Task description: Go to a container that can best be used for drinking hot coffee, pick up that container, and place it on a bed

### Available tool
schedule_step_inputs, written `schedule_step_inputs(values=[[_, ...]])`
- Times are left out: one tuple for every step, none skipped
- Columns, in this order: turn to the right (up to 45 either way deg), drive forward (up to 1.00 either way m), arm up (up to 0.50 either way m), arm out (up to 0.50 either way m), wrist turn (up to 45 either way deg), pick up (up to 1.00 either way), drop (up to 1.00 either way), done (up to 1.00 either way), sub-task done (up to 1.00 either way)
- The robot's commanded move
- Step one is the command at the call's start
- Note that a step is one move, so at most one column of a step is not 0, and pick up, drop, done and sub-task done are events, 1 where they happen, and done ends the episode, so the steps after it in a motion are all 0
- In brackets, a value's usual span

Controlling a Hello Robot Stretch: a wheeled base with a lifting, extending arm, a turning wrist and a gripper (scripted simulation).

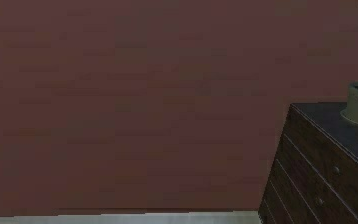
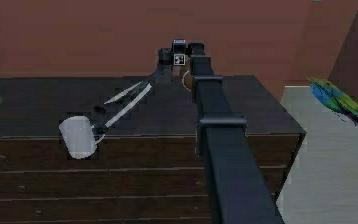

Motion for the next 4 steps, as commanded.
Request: schedule_step_inputs(values=[[0.0, 0.00, 0.00, 0.00, -18.0, 0.00, 0.00, 0.00, 0.00], [0.0, 0.00, 0.00, -0.44, 0.0, 0.00, 0.00, 0.00, 0.00], [-45.0, 0.00, 0.00, 0.00, 0.0, 0.00, 0.00, 0.00, 0.00], [-45.0, 0.00, 0.00, 0.00, 0.0, 0.00, 0.00, 0.00, 0.00]])
